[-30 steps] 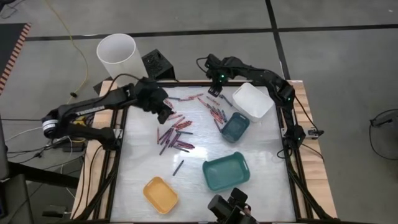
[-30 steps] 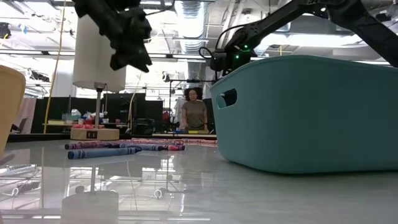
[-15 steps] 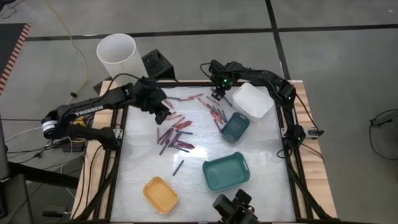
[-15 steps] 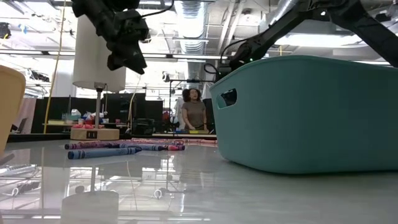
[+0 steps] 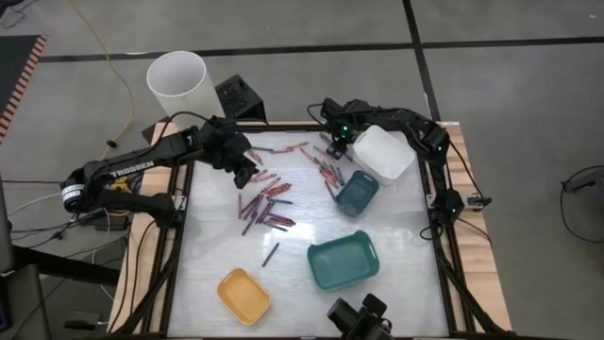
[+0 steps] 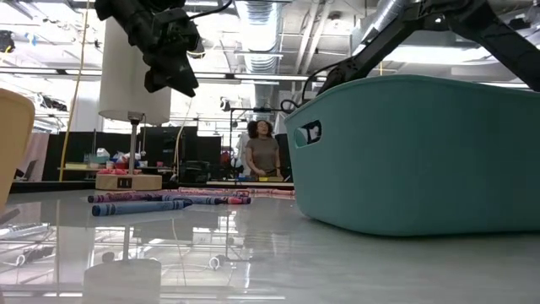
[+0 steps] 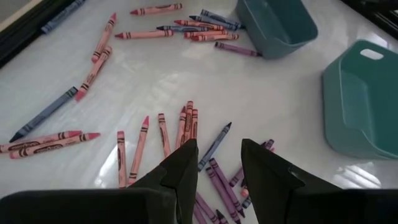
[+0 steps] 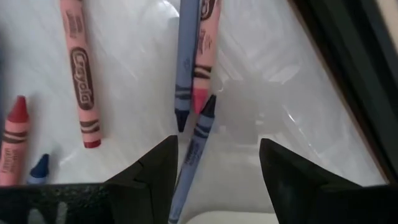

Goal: Sort crayons
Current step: Put the blue crayon into the white bin

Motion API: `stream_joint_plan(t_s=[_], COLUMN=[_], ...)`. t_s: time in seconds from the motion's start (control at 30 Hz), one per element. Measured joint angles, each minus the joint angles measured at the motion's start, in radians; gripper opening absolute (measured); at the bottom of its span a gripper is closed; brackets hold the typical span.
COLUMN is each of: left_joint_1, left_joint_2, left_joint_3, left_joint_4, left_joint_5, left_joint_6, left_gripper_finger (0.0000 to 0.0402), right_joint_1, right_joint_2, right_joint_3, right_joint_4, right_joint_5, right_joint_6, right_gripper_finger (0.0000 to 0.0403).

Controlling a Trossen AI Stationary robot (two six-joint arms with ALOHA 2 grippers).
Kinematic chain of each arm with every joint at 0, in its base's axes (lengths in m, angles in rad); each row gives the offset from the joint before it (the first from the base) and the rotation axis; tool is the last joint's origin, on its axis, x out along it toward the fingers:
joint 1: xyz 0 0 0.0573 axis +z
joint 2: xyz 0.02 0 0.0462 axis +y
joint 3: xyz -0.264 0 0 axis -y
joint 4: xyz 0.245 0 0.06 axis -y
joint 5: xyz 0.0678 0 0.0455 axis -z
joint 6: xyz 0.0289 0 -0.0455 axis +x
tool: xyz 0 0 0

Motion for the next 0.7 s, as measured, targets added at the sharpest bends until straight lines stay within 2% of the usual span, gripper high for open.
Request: stream_joint_plan(t_s=[0.1, 0.2, 0.57, 0.7], left_joint_1=[0.0, 0.0, 0.0, 0.0], left_joint_2=[0.0, 0.0, 0.0, 0.0], left_joint_3=[0.0, 0.0, 0.0, 0.0], left_joint_4=[0.003, 0.003, 0.003, -0.001], left_joint_5=[-0.022, -0.031, -0.053, -0.053], left_joint_6=[-0.001, -0.004, -0.007, -0.007], left_gripper_finger=[0.0112, 0.0112, 0.0112, 0.0112], right_joint_1=[0.002, 0.003, 0.003, 0.007], right_joint_2=[0.0, 0.0, 0.0, 0.0], right_joint_3=[0.0, 0.0, 0.0, 0.0], right_joint_4=[0.002, -0.003, -0.002, -0.001], right_joint_5=[0.0, 0.005, 0.023, 0.024], right_joint_6=[0.0, 0.001, 0.002, 0.003], right_gripper_finger=[0.0214, 0.0187, 0.0016, 0.0008])
